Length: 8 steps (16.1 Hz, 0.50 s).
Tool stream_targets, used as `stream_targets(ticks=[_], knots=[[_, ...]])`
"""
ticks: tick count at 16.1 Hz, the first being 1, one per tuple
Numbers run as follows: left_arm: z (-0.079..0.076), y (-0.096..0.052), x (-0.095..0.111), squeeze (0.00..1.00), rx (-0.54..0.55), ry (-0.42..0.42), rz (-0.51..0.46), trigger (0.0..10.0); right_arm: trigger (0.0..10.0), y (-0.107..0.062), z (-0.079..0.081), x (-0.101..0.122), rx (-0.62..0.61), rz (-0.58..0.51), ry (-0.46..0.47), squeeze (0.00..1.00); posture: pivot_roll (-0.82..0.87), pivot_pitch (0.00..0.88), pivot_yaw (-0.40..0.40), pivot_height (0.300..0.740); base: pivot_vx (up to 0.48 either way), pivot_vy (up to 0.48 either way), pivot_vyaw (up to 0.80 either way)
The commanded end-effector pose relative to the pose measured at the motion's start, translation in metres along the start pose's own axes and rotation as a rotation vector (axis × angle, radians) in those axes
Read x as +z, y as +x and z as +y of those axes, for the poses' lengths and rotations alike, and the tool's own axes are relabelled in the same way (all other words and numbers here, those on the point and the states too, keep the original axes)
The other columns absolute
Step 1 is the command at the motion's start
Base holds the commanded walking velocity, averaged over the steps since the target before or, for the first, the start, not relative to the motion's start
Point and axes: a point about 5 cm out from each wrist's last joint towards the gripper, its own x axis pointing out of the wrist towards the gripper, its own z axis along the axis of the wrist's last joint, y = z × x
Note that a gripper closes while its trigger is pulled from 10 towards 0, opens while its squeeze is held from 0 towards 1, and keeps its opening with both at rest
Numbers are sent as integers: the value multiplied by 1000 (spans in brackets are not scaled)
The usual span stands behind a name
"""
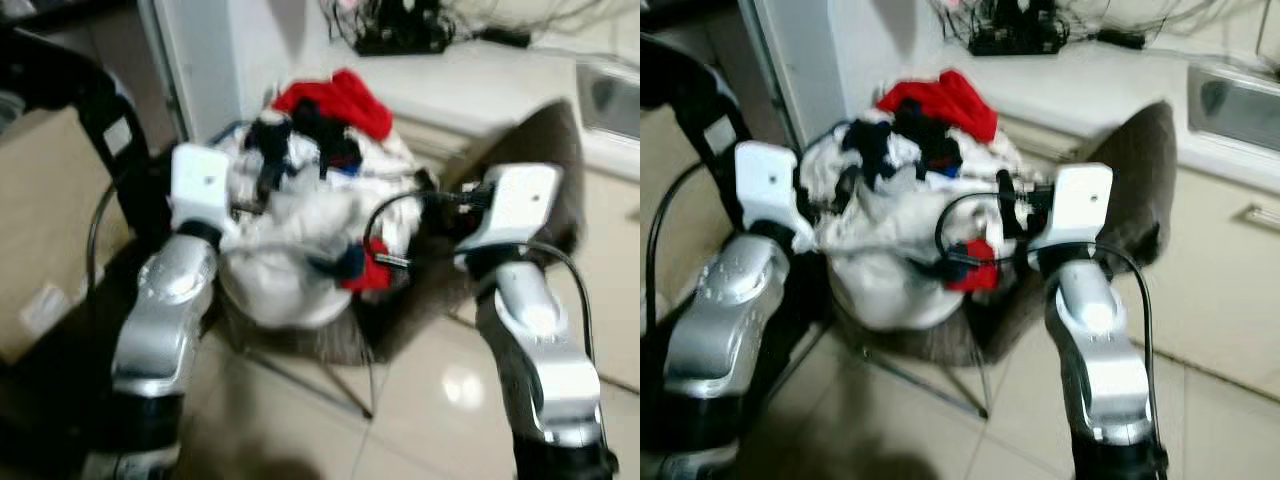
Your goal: Clothes washing
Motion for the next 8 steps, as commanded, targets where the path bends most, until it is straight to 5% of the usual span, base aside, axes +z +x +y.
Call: stream_targets(ticks=[1, 6, 8], knots=[[-12, 3, 9, 0, -37, -4, -34, 10000, 10000, -2, -11, 0, -34, 3, -11, 0, -91, 0, -35, 740, 442, 0, 800], [6, -1, 5, 0, 42, 12, -12, 10000, 10000, -1, -1, 1, 31, 1, -19, 0, -84, 0, -40, 740, 439, 0, 800], [9, -2, 3, 0, 47, 19, -4, 10000, 10000, -3, -3, -2, -14, 7, 58, 0, -84, 0, -39, 740, 442, 0, 0]])
